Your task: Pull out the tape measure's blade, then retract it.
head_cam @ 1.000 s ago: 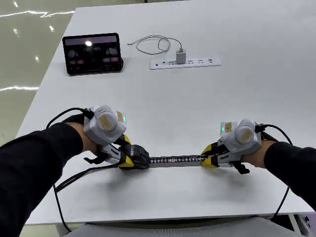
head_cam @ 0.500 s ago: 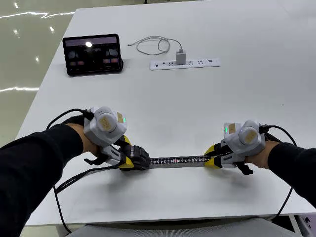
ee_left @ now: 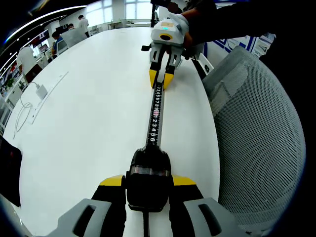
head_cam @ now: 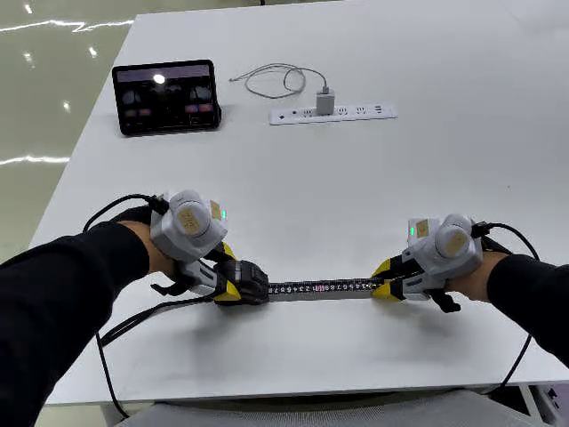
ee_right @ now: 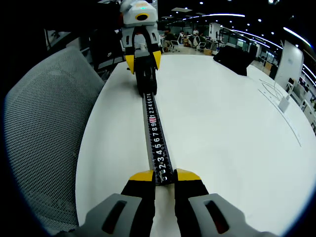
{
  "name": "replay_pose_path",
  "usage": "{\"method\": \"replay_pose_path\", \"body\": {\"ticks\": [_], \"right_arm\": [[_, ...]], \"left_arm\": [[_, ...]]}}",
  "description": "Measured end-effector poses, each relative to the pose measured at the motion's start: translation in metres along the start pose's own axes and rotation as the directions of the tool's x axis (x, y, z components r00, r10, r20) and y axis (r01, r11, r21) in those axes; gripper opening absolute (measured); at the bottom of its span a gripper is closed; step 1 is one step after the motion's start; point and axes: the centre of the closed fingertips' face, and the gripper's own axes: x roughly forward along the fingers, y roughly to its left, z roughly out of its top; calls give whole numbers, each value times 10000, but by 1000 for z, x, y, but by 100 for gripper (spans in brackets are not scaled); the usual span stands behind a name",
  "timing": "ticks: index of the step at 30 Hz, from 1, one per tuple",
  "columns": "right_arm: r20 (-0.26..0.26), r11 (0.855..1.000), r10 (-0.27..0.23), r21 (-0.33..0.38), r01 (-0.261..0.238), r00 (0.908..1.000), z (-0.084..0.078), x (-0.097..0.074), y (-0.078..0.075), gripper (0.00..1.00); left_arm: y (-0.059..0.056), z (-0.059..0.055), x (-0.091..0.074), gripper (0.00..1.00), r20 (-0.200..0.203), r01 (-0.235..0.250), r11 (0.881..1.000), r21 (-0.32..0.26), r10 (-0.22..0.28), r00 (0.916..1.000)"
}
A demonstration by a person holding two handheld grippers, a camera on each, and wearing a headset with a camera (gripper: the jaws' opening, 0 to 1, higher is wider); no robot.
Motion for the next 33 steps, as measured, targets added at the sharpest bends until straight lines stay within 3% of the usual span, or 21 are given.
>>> {"method": "replay_pose_path", "body": {"ticks": [33], "right_arm": [[-101, 9998, -89, 151, 90, 9999, -7, -9, -3, 9]], "left_arm": [[1, -1, 1, 29, -19, -36, 10000, 13, 36, 10000]]}}
